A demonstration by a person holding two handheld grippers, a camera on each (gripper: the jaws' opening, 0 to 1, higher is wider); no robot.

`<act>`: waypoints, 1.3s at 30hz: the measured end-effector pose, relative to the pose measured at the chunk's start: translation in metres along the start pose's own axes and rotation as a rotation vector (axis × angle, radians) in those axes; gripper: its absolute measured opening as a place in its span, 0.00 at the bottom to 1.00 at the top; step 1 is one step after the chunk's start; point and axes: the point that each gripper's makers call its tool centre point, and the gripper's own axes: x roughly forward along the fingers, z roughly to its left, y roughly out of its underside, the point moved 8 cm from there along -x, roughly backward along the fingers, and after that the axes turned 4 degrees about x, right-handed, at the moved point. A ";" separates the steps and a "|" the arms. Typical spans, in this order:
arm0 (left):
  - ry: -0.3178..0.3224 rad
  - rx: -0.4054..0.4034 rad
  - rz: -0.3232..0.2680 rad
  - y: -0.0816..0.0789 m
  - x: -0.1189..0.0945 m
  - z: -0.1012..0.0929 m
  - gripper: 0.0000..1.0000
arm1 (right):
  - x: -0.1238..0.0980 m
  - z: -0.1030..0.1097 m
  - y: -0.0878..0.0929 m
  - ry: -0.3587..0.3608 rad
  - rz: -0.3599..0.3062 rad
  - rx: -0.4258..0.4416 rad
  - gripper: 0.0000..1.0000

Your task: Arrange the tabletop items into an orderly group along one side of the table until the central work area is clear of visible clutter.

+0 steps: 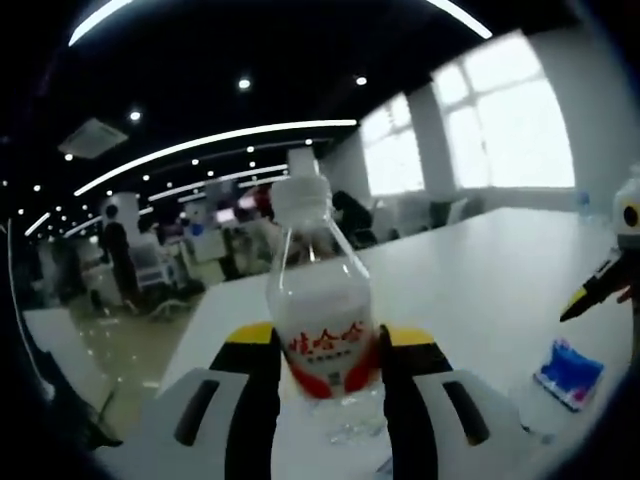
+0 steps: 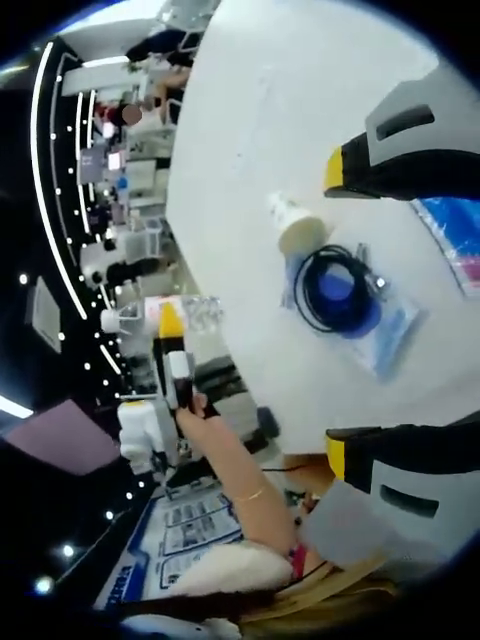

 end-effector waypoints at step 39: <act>-0.062 -0.005 0.054 0.102 0.060 0.032 0.36 | 0.025 -0.008 0.042 -0.014 0.146 0.095 0.90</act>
